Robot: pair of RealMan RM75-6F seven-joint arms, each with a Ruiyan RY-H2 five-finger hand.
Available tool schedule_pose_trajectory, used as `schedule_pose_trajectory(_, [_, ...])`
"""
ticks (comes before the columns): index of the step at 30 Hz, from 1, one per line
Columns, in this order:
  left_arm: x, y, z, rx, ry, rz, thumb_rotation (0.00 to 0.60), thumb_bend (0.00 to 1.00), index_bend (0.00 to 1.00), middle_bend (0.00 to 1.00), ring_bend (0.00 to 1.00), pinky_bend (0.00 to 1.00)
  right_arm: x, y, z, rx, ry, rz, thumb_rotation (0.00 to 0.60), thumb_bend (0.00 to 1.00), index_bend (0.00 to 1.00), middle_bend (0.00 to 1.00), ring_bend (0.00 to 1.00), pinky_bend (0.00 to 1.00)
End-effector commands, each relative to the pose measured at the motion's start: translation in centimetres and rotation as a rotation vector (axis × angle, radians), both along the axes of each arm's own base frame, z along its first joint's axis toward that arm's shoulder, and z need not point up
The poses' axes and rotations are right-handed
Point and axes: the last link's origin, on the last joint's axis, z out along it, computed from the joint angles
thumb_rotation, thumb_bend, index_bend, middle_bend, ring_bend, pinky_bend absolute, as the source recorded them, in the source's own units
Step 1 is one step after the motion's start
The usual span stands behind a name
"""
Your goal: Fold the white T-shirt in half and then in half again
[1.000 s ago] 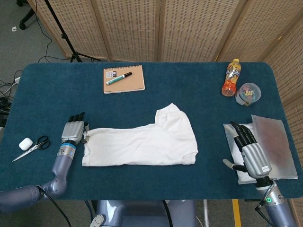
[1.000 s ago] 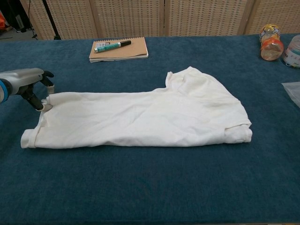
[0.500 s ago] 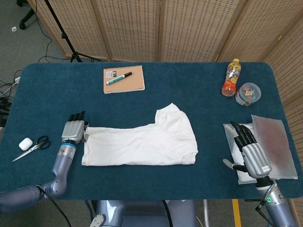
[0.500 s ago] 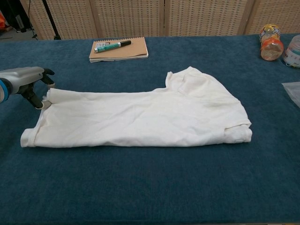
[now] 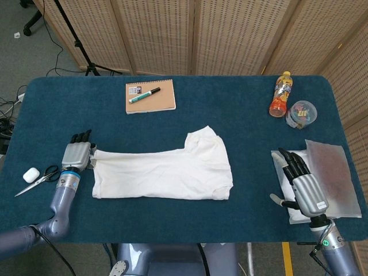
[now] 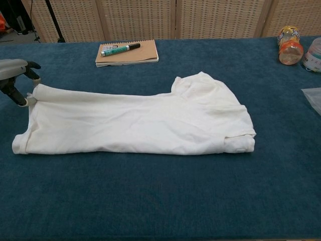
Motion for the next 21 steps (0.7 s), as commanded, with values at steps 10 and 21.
schedule_pose_trajectory(10, [-4.1, 0.9, 6.0, 0.074, 0.063, 0.048, 0.6, 0.6, 0.73, 0.0, 0.0, 0.0, 0.1, 0.1, 0.0, 0.001, 0.003, 0.002, 0.6, 0.0, 0.0, 0.0, 0.0, 0.05])
schedule_pose_trajectory(21, [-9.3, 3.0, 14.8, 0.233, 0.063, 0.159, 0.6, 0.6, 0.74, 0.0, 0.0, 0.0, 0.2, 0.1, -0.3, 0.007, 0.012, 0.004, 0.6, 0.0, 0.0, 0.0, 0.0, 0.05])
